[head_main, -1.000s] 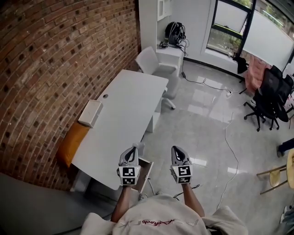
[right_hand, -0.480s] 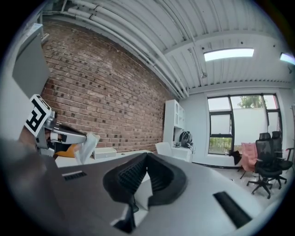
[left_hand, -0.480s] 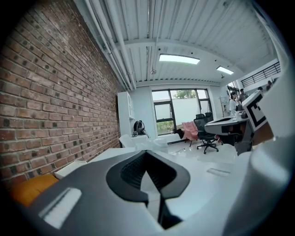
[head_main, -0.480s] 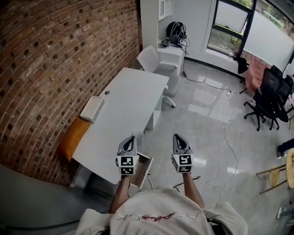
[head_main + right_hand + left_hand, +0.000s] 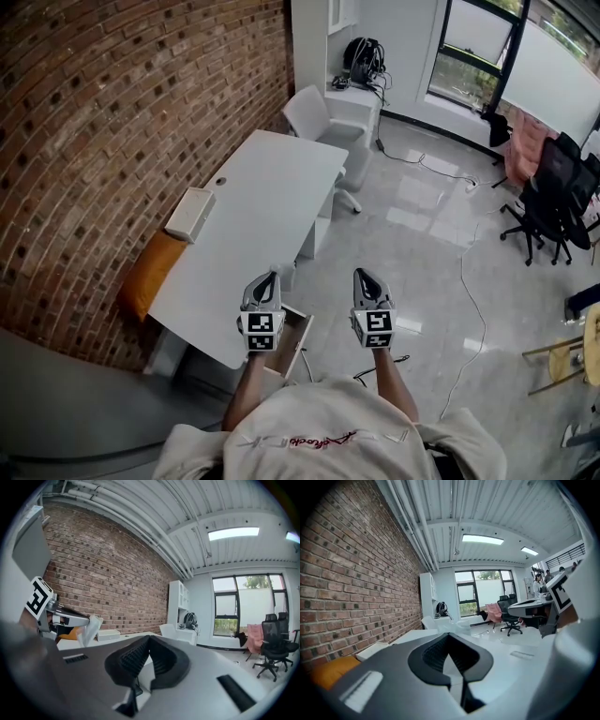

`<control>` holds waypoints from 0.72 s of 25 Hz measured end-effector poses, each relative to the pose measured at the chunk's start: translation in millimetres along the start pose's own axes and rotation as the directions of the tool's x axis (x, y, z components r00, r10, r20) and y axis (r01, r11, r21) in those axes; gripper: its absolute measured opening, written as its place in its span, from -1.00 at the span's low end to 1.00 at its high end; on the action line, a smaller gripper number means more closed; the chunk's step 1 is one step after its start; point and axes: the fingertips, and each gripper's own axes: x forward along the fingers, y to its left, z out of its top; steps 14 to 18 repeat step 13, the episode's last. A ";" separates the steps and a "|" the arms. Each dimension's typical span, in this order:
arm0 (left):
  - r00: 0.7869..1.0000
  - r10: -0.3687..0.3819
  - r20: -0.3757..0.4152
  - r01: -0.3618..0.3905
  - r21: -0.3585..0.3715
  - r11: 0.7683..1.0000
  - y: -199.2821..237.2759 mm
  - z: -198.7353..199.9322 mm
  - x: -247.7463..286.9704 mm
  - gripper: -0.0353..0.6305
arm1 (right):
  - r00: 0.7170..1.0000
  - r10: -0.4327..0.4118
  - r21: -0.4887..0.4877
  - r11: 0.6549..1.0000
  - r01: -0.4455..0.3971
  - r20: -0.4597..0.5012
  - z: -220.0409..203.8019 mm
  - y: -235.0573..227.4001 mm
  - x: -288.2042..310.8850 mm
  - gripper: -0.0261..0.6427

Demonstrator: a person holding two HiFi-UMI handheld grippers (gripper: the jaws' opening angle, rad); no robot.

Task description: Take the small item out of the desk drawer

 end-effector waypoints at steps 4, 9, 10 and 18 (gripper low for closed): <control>1.000 0.003 0.002 -0.003 -0.010 1.000 -0.8 -0.4 -1.2 -0.87 | 1.000 0.000 0.007 1.000 0.000 0.002 -0.8 -0.6 -2.2 -0.89; 1.000 0.006 0.002 -0.006 -0.004 1.000 2.2 -1.3 -1.1 -0.87 | 1.000 -0.004 0.003 1.000 0.004 -0.002 -0.9 -0.6 -1.1 -0.89; 1.000 0.005 0.002 -0.005 -0.005 1.000 2.9 -1.9 -1.3 -0.87 | 1.000 -0.006 0.002 1.000 0.006 -0.003 -1.1 -0.2 -0.7 -0.89; 1.000 0.003 -0.002 -0.003 -0.007 1.000 4.1 -4.2 -2.6 -0.87 | 1.000 -0.010 0.004 1.000 0.010 -0.004 -1.2 1.5 -0.3 -0.89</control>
